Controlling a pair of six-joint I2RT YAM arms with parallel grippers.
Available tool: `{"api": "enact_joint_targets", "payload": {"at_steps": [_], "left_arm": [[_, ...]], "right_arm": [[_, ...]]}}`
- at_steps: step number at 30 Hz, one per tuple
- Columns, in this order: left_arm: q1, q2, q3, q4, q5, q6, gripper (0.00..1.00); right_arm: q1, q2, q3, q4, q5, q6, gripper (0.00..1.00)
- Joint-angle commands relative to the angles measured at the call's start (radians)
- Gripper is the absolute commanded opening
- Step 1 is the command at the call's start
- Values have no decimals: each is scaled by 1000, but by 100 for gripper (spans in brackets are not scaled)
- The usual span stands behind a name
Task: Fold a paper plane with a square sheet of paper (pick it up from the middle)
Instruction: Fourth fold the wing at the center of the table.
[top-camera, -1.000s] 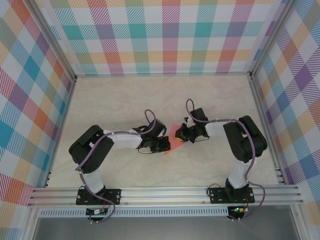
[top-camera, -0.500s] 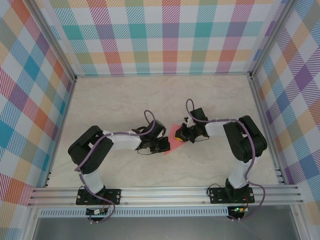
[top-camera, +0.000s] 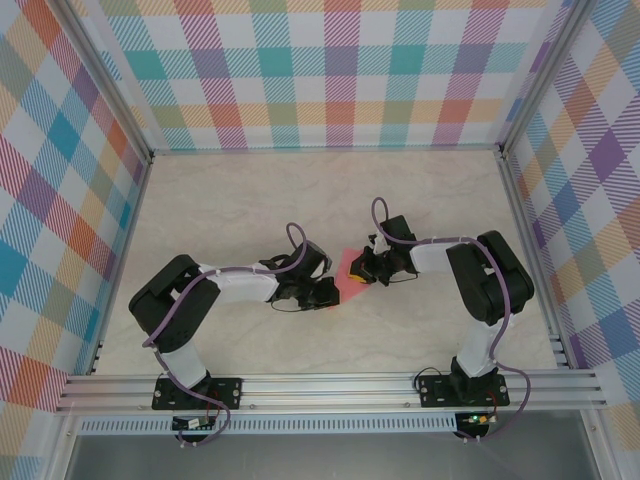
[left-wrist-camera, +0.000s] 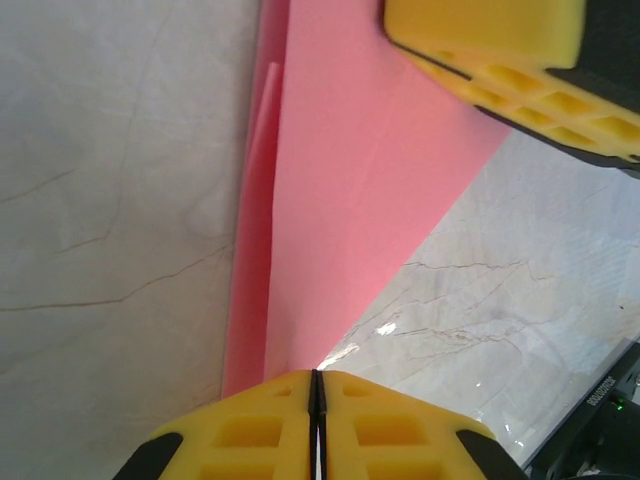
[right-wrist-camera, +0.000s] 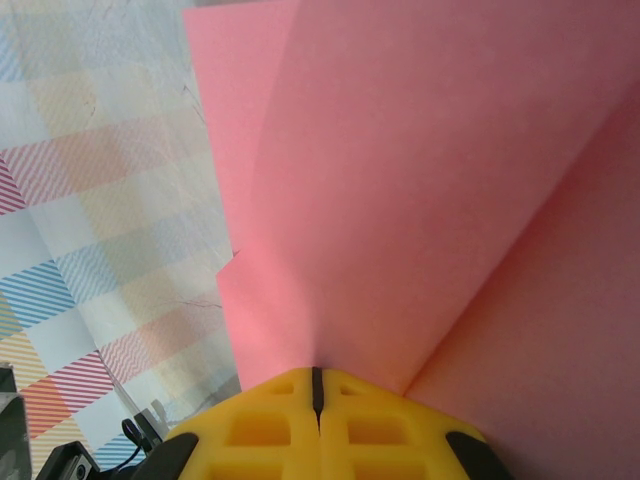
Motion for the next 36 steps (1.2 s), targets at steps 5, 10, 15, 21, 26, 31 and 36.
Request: {"api": "enact_joint_targets", "payload": {"at_steps": [5,10,15,21,26,31,36], "left_arm": [[-13,-1,-29,-67,-55,-3,10],[-13,4,-36,-80,-71,-4,9],[-13,5,-42,-95,-91,-3,9],[-9,6,-65,-100,-101,-5,8],[-9,10,-79,-94,-102,-10,4],[-7,16,-90,-84,-103,-13,0],[-7,15,-96,-73,-101,-16,0]], "right_arm": [[4,114,-46,-144,200,-13,3],[4,118,-44,-145,200,-13,3],[3,121,-42,-151,202,-15,3],[2,117,-42,-155,205,-17,3],[2,36,-38,-122,152,-36,3],[14,-115,-28,-78,59,-90,5],[67,-172,-13,-76,-12,-126,7]]}}
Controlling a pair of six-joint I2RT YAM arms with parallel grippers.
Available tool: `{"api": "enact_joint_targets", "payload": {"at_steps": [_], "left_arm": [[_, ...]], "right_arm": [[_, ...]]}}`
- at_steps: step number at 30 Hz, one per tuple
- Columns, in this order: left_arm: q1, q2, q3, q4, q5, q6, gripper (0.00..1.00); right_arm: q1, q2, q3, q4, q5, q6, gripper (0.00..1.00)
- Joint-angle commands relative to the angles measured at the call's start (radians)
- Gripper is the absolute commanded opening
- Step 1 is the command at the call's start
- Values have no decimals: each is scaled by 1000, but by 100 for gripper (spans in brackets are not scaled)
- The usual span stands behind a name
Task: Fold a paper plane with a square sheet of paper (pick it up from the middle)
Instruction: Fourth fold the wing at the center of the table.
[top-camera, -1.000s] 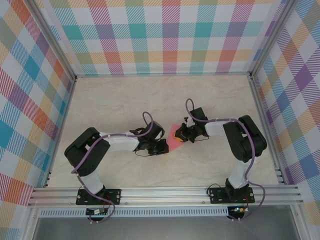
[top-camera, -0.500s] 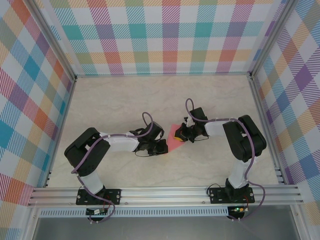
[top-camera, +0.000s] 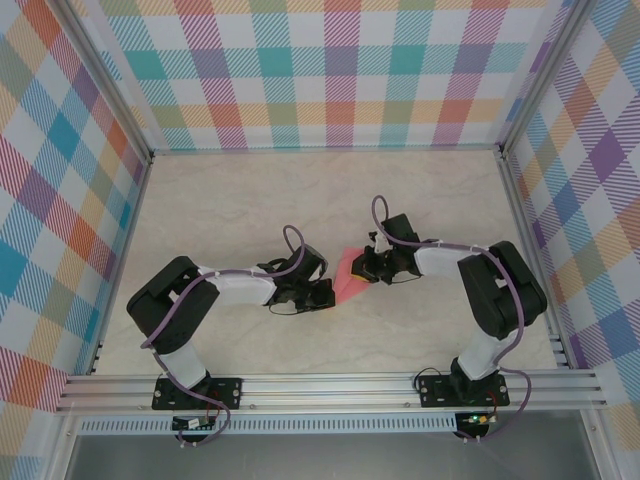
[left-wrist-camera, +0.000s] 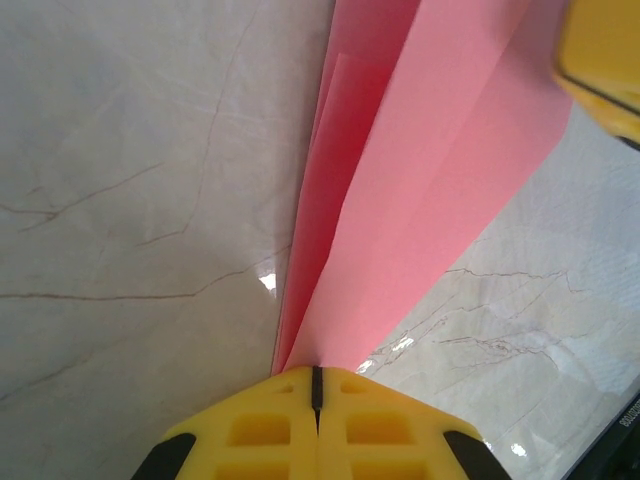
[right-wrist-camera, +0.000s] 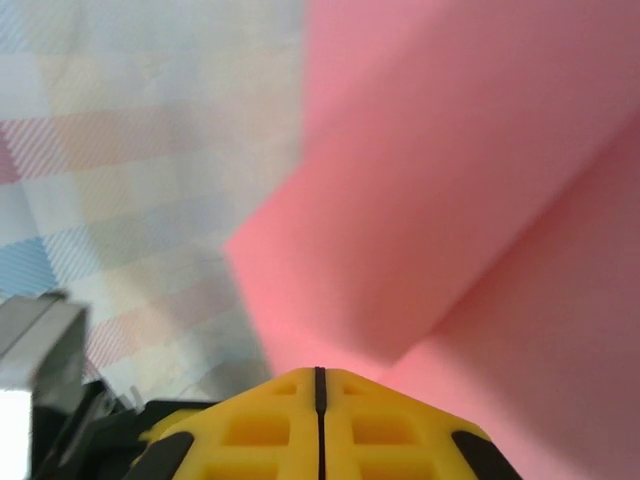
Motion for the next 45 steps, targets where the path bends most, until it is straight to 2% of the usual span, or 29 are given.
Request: {"api": "enact_joint_targets", "payload": {"at_steps": [1,12,25,34,45], "left_arm": [[-3,26,-50,-111,-50,-14,0],[-3,16,-47,-103,-39,-12,0],[-3,-100,-62,36,-50,-8,0],[-4,-31,-36,83,-15,-18,1],[-3,-21,-92,15,-60,-25,0]], "right_arm": [[49,-35,4,-19,-43,-51,7],[104,67,6,34,-50,-5,7],[104,113,8,-57,72,-1,6],[104,118,8,-67,81,1,6],[106,80,-2,-27,66,-4,6]]}}
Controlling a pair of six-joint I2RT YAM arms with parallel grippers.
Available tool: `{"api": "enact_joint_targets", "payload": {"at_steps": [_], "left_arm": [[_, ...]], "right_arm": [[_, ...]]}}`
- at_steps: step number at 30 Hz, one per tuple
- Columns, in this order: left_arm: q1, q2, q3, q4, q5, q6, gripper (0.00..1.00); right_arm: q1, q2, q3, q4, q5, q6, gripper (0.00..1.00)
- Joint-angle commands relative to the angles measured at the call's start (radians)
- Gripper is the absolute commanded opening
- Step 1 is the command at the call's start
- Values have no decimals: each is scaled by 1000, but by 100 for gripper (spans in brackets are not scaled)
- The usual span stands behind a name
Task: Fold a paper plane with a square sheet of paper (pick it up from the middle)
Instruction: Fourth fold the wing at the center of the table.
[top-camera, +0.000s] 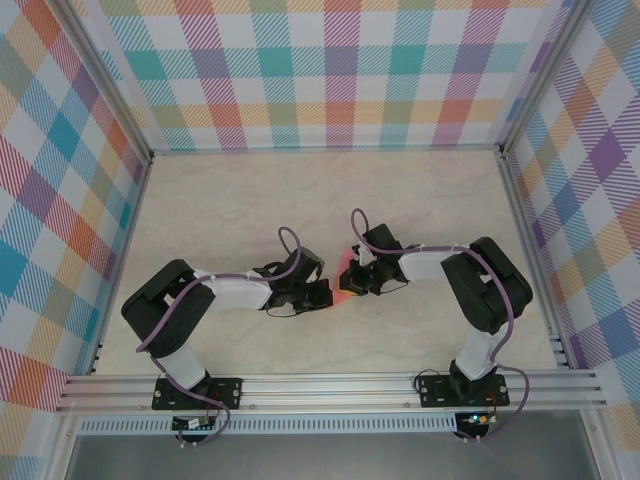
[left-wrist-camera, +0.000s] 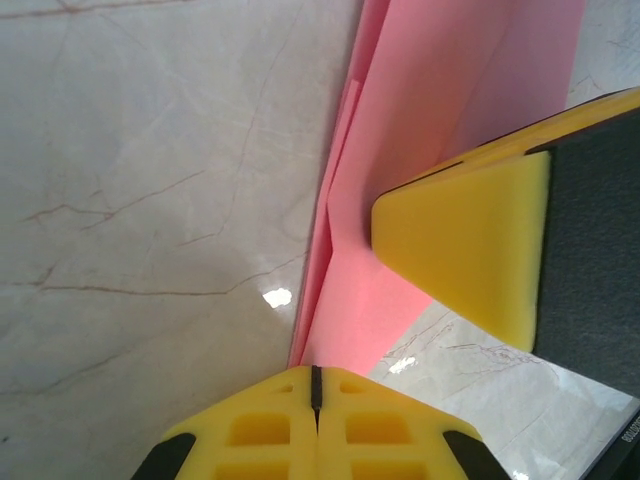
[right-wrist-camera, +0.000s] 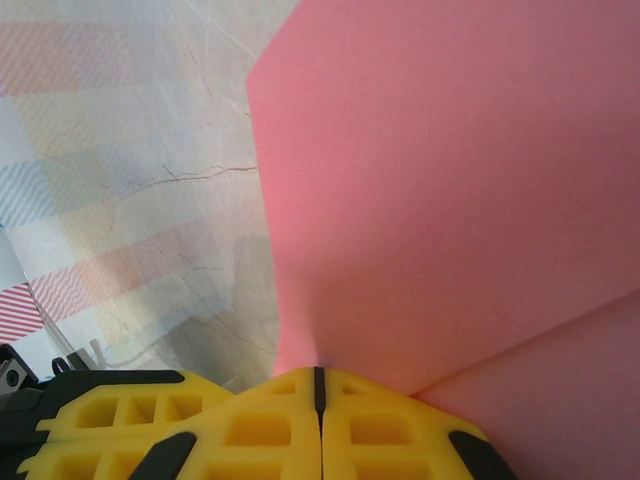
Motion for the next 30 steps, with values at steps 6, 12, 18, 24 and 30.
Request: {"api": "enact_joint_targets", "payload": {"at_steps": [6,12,18,24,30], "left_arm": [[-4,19,-45,-59,-41,-15,0],[-3,19,-36,-71,-48,-11,0],[-3,22,-30,-80,-52,-15,0],[-4,18,-35,-113,-57,-18,0],[-3,19,-45,-131,-48,-20,0]], "right_arm": [[64,-47,3,-22,56,-18,6],[71,-23,-5,-3,37,-9,6],[71,4,16,-36,52,-21,6],[4,56,20,-41,97,-32,5],[-101,69,23,-28,100,-58,5]]}}
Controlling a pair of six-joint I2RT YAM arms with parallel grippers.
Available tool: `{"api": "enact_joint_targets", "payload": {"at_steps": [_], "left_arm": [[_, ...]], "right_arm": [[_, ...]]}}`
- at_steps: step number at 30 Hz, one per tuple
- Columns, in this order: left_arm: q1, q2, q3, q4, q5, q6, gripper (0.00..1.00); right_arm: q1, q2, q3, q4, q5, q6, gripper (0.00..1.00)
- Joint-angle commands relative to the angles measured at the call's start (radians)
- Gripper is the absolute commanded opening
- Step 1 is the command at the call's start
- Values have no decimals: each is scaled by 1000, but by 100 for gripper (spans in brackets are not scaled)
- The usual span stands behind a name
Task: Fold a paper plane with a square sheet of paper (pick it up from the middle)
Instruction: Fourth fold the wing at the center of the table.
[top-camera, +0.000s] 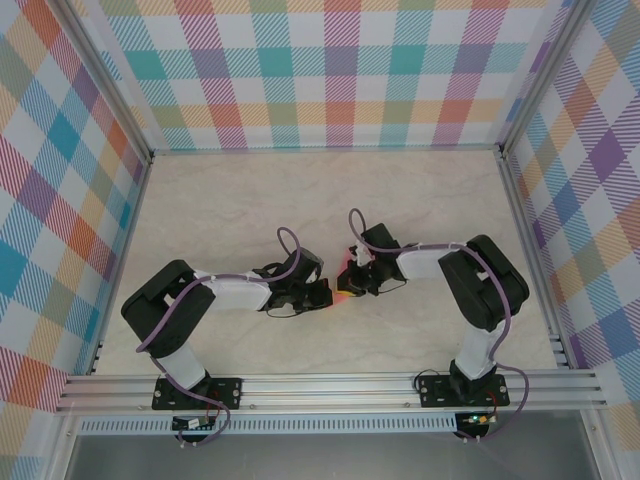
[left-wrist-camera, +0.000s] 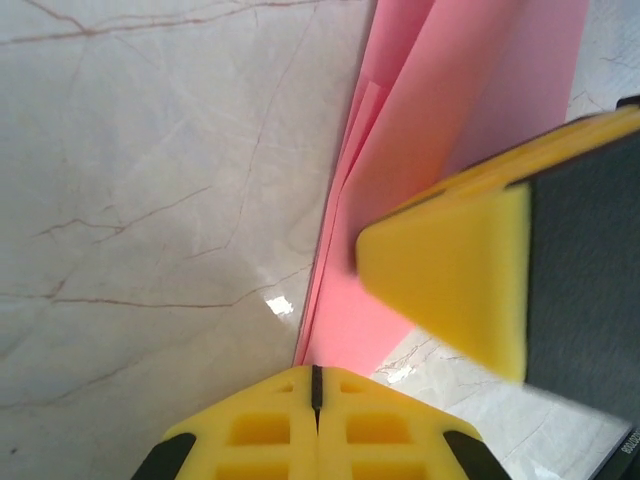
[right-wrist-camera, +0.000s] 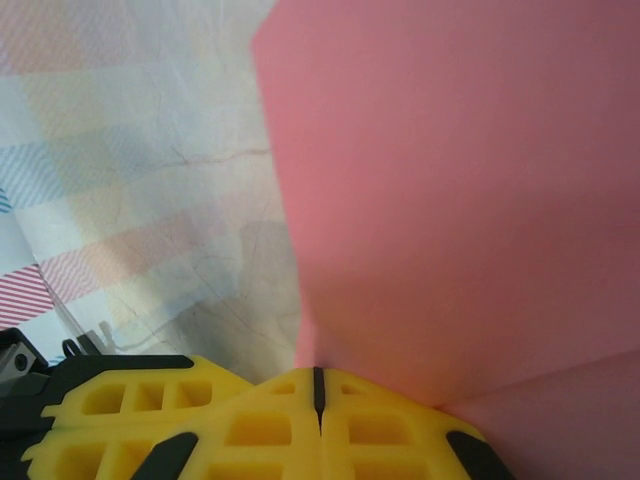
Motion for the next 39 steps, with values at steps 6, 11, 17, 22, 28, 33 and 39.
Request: {"api": "enact_joint_targets", "payload": {"at_steps": [6,11,17,22,28,33,39], "left_arm": [[-4,36,-48,-146,-19,-12,0],[-4,45,-51,-145,-13,-10,0],[-3,46,-48,-146,-8,-4,0],[-3,50,-48,-143,-2,-2,0],[-3,48,-48,-139,0,1,0],[-3,51,-40,-139,1,7,0],[-3,49,-34,-133,-3,3,0]], "right_arm": [[-154,35,25,-19,159,-65,5],[-211,44,31,-11,167,-75,5],[-265,49,58,-12,190,-79,5],[-308,64,89,-18,203,-81,5],[-350,67,117,-28,222,-93,5],[-353,-23,130,-44,210,-102,5],[-303,-188,25,-12,127,-65,6]]}}
